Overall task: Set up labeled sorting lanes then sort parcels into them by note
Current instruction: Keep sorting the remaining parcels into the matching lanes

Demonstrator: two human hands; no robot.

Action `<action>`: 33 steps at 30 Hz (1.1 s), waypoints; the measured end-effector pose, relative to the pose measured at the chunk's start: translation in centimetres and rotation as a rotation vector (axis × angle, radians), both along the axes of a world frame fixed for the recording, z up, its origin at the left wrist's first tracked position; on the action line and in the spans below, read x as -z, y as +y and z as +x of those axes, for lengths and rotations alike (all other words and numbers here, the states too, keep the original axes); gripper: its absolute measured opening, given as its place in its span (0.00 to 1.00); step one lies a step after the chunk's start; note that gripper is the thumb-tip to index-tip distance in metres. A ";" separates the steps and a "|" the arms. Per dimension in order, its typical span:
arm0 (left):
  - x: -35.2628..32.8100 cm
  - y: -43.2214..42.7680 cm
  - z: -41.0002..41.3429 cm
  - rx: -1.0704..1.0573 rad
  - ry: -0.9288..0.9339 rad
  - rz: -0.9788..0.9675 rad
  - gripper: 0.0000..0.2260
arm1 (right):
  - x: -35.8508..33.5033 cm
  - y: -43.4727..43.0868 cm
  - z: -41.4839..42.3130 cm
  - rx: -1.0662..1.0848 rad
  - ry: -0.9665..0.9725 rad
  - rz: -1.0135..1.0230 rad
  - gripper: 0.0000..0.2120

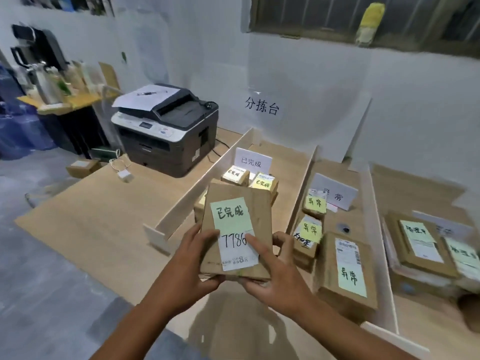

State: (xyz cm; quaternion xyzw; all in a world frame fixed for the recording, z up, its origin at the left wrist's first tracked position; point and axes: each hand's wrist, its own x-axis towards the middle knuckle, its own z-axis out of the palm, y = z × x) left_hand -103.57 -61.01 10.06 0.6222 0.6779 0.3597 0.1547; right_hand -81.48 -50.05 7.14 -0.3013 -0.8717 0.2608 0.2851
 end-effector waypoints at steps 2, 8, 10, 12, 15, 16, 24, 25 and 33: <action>1.9 3.9 -1.2 0.075 -0.024 -0.048 0.39 | 1.5 1.9 -0.5 0.093 -0.053 -0.048 0.42; 9.8 14.9 -4.6 0.141 -0.049 -0.216 0.39 | 7.1 8.7 -4.1 0.263 -0.231 -0.215 0.42; 12.5 17.6 -5.6 0.148 -0.068 -0.262 0.39 | 9.0 10.9 -5.6 0.284 -0.268 -0.290 0.42; 15.0 19.6 -6.2 0.159 -0.071 -0.312 0.39 | 10.9 12.3 -6.7 0.308 -0.335 -0.335 0.42; 17.9 21.2 -6.1 0.184 -0.078 -0.383 0.39 | 13.9 13.6 -7.6 0.342 -0.442 -0.383 0.42; 18.7 21.5 -6.0 0.194 -0.078 -0.405 0.39 | 14.7 13.8 -7.9 0.349 -0.487 -0.402 0.41; 19.3 20.9 -6.2 0.191 -0.010 -0.445 0.42 | 14.2 13.4 -8.9 0.354 -0.682 -0.316 0.40; 18.0 21.0 -6.4 0.212 0.033 -0.421 0.44 | 13.0 13.3 -8.7 0.367 -0.666 -0.300 0.40; -0.4 25.3 -0.7 0.531 0.373 0.071 0.40 | -4.5 7.9 5.8 0.743 -0.689 0.042 0.37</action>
